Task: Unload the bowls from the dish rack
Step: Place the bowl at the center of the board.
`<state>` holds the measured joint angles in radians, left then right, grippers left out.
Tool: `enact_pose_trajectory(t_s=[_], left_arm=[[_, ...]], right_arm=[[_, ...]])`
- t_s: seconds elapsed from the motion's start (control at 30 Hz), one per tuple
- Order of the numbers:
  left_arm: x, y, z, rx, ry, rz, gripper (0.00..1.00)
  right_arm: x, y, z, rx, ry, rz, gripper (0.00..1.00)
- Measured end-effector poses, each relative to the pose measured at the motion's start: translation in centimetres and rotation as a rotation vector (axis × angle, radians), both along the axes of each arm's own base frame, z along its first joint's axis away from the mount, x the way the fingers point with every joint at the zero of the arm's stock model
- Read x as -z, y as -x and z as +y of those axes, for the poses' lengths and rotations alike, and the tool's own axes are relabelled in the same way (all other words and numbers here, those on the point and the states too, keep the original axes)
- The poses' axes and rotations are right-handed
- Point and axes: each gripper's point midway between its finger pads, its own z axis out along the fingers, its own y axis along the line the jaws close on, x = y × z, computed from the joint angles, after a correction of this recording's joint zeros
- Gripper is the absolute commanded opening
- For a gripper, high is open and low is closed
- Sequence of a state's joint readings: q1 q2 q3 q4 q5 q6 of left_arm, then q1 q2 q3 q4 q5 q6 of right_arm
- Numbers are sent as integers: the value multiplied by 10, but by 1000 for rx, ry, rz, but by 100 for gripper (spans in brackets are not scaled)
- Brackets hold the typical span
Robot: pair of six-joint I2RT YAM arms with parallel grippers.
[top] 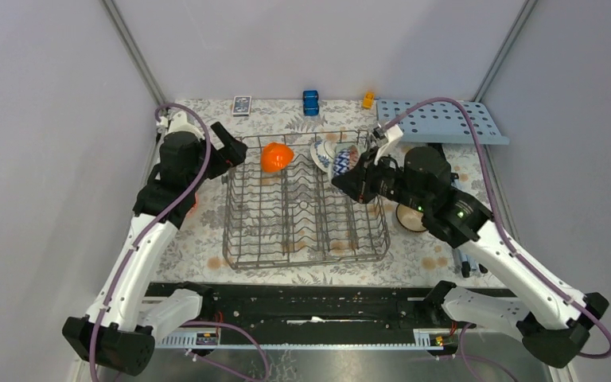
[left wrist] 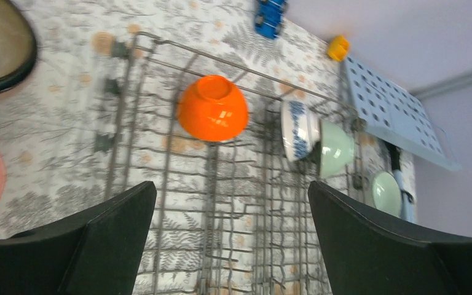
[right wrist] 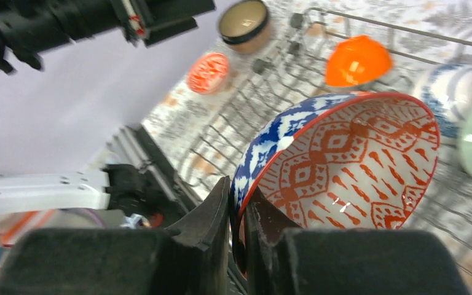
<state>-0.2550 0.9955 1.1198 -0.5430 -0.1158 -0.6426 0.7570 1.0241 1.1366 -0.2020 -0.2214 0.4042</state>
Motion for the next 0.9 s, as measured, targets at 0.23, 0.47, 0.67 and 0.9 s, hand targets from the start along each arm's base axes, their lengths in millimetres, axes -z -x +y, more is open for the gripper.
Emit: enact_pose_trajectory(t_s=[0.23, 0.47, 0.67, 0.9], left_arm=[[11, 10, -53, 296, 113, -44, 99], [26, 47, -122, 624, 52, -6, 99], [9, 80, -181, 835, -21, -52, 99], [6, 75, -175, 839, -90, -55, 99]], right_arm=[[42, 7, -46, 99, 271, -62, 0], [99, 25, -69, 76, 492, -104, 0], [117, 55, -39, -92, 631, -244, 0], [134, 88, -15, -277, 779, -400, 0]])
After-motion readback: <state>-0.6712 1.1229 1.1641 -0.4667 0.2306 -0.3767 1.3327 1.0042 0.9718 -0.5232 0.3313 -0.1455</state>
